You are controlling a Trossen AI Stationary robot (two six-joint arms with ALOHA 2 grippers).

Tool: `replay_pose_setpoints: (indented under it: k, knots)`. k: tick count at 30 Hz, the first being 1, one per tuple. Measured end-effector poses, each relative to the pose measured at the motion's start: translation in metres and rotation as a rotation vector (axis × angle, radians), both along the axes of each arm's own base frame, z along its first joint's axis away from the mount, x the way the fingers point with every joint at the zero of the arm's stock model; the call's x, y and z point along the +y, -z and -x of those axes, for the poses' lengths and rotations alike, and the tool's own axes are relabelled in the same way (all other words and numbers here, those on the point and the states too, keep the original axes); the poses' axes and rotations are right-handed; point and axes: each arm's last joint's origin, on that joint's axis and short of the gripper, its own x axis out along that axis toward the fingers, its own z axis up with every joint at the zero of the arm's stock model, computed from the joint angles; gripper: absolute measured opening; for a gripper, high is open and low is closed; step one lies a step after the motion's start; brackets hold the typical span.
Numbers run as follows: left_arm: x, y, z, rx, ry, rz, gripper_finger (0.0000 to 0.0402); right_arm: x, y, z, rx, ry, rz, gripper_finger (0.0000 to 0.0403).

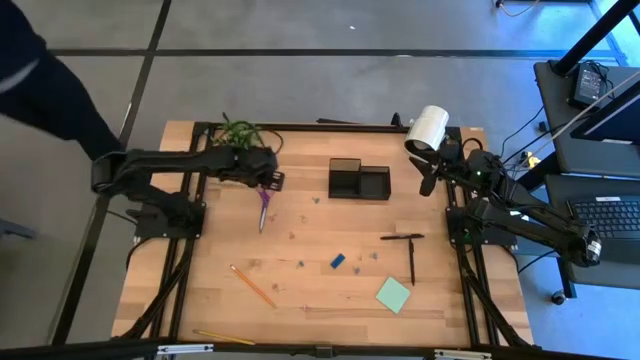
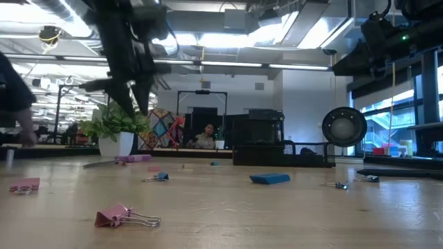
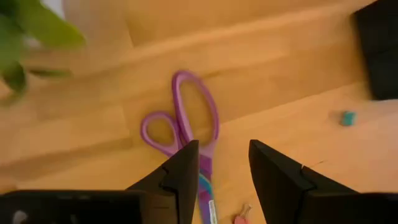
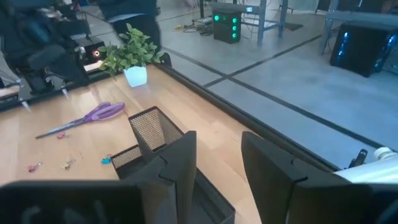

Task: Pick and place office supplies into organizer
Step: Put the purple scissors into the black desk organizer

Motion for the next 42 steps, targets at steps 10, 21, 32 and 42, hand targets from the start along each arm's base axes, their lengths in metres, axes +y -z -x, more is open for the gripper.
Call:
replay_pose_setpoints:
  k: [10,21,32,42]
  knots:
    - [0.014,0.040,-0.012,0.133,0.003,0.149,0.0156,0.000,0.000,0.000,0.025,-0.010,0.039,0.0133]
    - [0.037,0.049,-0.011,0.097,-0.097,0.176,0.0176,0.000,0.000,0.000,0.045,-0.018,0.069,0.0133]
    - [0.038,0.049,-0.013,0.076,-0.135,0.176,0.0175,0.000,0.000,0.000,0.052,-0.021,0.078,0.0133]
    - [0.036,0.050,-0.008,0.121,-0.154,0.192,0.0166,0.000,0.000,0.000,0.060,-0.024,0.090,0.0133]
